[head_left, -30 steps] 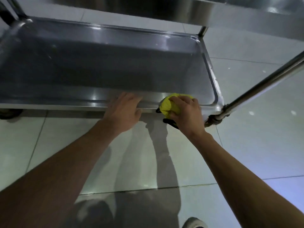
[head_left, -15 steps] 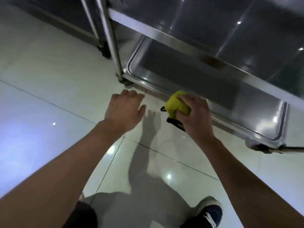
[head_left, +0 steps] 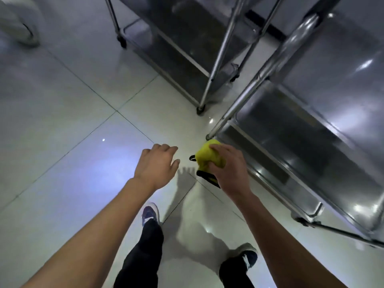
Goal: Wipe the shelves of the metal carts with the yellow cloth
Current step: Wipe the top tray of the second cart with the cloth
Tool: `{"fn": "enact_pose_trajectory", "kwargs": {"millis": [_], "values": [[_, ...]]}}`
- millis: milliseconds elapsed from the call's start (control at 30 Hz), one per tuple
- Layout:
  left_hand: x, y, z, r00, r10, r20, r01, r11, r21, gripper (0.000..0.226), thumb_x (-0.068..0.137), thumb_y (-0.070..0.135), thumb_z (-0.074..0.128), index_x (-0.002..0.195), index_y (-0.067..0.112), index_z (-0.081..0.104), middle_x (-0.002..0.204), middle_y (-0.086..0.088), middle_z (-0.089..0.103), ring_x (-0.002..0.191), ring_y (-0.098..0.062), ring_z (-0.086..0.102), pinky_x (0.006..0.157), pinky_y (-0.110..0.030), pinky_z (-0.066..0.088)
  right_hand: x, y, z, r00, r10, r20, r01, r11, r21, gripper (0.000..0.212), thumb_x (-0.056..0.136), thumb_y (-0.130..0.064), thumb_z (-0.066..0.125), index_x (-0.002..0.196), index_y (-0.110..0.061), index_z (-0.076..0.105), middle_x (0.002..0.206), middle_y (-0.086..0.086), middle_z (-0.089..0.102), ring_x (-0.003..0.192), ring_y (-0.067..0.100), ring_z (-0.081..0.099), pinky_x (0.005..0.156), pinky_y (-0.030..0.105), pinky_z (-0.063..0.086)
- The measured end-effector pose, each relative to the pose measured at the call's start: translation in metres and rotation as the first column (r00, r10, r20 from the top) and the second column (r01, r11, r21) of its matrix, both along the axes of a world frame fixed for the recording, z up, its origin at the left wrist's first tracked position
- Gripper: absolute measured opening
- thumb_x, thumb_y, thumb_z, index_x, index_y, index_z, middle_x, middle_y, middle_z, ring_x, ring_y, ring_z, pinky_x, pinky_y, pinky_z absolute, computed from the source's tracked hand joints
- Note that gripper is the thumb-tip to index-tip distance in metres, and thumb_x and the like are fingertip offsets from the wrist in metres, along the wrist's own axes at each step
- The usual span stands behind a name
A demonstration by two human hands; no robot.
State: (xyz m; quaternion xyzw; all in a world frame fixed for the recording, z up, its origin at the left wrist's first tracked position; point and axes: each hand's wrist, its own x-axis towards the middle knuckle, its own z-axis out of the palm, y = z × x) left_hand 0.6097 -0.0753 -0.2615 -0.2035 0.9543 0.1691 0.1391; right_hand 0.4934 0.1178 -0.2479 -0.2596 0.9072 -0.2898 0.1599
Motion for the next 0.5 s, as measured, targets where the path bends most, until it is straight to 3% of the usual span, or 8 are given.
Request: {"fn": "enact_pose_trajectory", "kwargs": {"millis": [167, 233, 333, 500], "values": [[0.022, -0.072, 0.093, 0.999, 0.036, -0.016, -0.036, 0.999, 0.009, 0.047, 0.102, 0.044, 0.039, 0.145, 0.026, 0.044, 0.138, 0.001, 0.055, 0.129, -0.024, 0.045, 0.100, -0.042, 0.038, 0.026, -0.076, 0.095, 0.999, 0.000, -0.038, -0.003, 0.998, -0.069, 0.050, 0.070, -0.016, 0.082, 0.119, -0.018, 0.070, 0.121, 0.005, 0.066, 0.107, 0.028, 0.057, 0.094, 0.045, 0.047], [0.034, -0.098, 0.119, 0.998, 0.061, -0.014, -0.061, 0.998, 0.018, 0.048, 0.103, 0.044, 0.038, 0.146, 0.026, 0.043, 0.141, 0.002, 0.053, 0.131, -0.023, 0.043, 0.102, -0.041, 0.037, 0.037, -0.100, 0.117, 0.998, 0.023, -0.057, -0.028, 0.995, -0.094, 0.049, 0.070, -0.015, 0.084, 0.117, -0.011, 0.071, 0.119, 0.010, 0.067, 0.105, 0.032, 0.060, 0.097, 0.039, 0.045], [0.051, -0.131, 0.148, 0.995, 0.095, -0.008, -0.094, 0.995, 0.030, 0.048, 0.103, 0.044, 0.038, 0.147, 0.027, 0.043, 0.142, 0.004, 0.052, 0.133, -0.021, 0.041, 0.103, -0.039, 0.036, 0.046, -0.131, 0.148, 0.998, 0.054, -0.023, -0.056, 0.991, -0.119, 0.048, 0.078, -0.029, 0.079, 0.123, -0.017, 0.069, 0.122, 0.004, 0.064, 0.110, 0.024, 0.056, 0.100, 0.032, 0.039], [0.057, -0.173, 0.189, 0.988, 0.147, -0.045, -0.145, 0.989, 0.040, 0.047, 0.102, 0.045, 0.038, 0.146, 0.028, 0.045, 0.142, 0.006, 0.052, 0.133, -0.019, 0.043, 0.104, -0.039, 0.038, 0.038, -0.175, 0.192, 0.999, 0.035, -0.027, -0.038, 0.993, -0.111, 0.050, 0.081, -0.018, 0.075, 0.129, -0.024, 0.064, 0.131, -0.003, 0.059, 0.120, 0.022, 0.052, 0.107, 0.032, 0.038]]}}
